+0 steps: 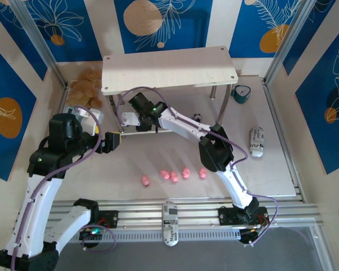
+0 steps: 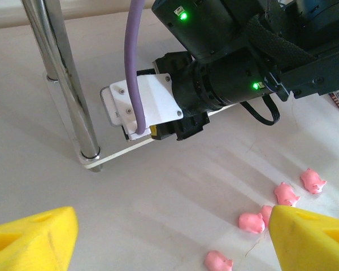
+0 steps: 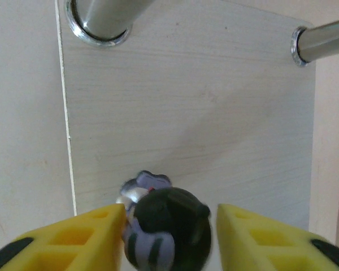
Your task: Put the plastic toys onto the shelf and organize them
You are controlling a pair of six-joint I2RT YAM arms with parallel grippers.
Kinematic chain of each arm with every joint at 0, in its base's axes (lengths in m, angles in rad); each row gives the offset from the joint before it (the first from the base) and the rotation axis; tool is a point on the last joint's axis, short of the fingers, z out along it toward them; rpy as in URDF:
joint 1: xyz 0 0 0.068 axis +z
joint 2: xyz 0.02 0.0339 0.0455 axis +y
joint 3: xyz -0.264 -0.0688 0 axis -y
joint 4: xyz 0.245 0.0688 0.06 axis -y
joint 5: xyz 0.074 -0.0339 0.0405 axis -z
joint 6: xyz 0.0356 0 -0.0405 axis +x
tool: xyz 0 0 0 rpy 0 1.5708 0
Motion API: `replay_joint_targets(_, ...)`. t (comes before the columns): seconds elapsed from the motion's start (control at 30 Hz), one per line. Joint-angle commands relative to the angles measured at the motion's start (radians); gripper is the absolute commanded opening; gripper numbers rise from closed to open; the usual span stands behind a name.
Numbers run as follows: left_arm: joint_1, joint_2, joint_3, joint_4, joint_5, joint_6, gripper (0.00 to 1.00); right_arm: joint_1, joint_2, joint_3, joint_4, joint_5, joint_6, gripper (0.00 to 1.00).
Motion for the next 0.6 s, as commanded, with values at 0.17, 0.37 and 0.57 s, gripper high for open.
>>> replay_joint_targets(0.17, 0.028, -0.006, -0.008, 0.024, 0.035, 0.022, 0.87, 0.005, 0.030, 0.047, -0.003, -0.004, 0.016, 0.49)
replay_joint_targets(0.37, 0.035, -0.004, -0.008, 0.026, 0.042, 0.023, 0.86, 0.004, 0.030, 0.049, -0.003, -0.004, 0.015, 0.49)
replay_joint_targets(0.57, 0.045, -0.002, -0.010, 0.026, 0.052, 0.026, 0.86, 0.006, 0.030, 0.054, -0.005, -0.006, 0.016, 0.50)
